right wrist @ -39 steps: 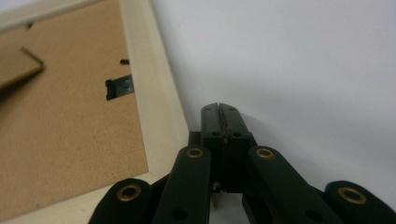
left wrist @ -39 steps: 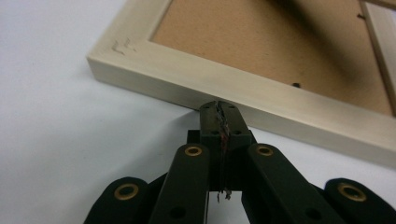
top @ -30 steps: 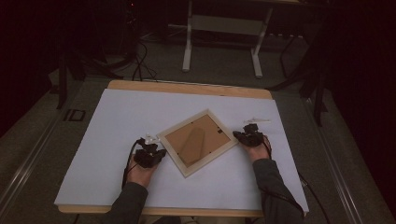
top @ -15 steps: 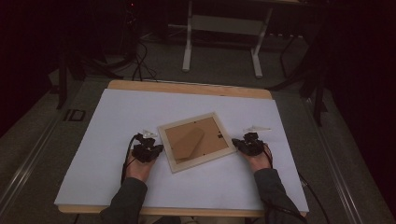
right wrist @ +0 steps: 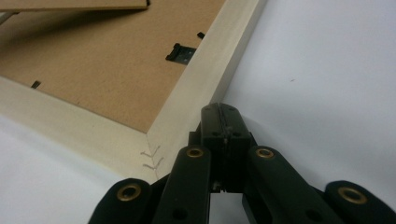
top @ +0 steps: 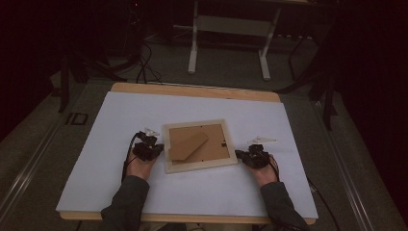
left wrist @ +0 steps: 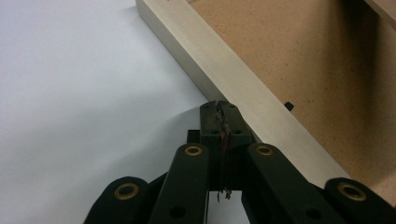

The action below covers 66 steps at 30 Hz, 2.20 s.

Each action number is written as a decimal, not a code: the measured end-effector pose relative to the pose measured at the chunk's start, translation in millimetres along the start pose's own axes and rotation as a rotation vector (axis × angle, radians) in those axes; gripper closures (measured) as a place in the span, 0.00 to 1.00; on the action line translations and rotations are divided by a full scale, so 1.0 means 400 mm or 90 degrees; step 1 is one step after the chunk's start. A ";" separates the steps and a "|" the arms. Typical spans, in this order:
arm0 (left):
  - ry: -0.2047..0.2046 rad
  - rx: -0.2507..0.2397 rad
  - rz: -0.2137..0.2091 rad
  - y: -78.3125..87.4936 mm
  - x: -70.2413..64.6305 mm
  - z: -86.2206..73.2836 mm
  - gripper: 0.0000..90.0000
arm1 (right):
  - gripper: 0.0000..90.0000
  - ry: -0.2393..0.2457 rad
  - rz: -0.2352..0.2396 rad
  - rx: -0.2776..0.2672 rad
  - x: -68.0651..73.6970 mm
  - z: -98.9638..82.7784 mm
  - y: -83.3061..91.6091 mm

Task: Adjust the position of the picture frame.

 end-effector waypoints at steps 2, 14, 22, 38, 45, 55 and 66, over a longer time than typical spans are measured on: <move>0.001 -0.003 0.000 0.000 0.009 0.003 1.00 | 1.00 0.001 0.003 0.002 0.009 -0.004 0.004; 0.024 -0.028 -0.003 0.002 0.036 0.007 1.00 | 1.00 0.013 0.016 0.005 0.053 -0.019 0.019; 0.026 -0.021 0.008 0.010 0.054 0.011 1.00 | 1.00 0.028 0.029 0.005 0.089 -0.027 0.027; 0.035 -0.030 0.005 0.042 0.020 -0.042 1.00 | 1.00 0.020 0.031 0.005 0.088 -0.016 0.013; 0.026 -0.040 -0.001 0.062 -0.001 -0.073 1.00 | 1.00 0.013 0.024 0.005 0.080 -0.005 0.002; 0.021 -0.038 0.003 0.064 -0.021 -0.082 1.00 | 1.00 0.001 0.016 0.004 0.063 0.008 -0.012; 0.021 -0.036 0.000 0.062 -0.033 -0.084 1.00 | 1.00 -0.009 0.013 0.000 0.048 0.016 -0.021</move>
Point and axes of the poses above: each handheld gripper's, and its own axes: y roughly backward along the jaws, z roughly out of its top, x roughly to its left, the point moved 10 cm from there along -y, roughly forward along the jaws, and after that the axes turned 13 degrees about -z, right-handed, at the moved point
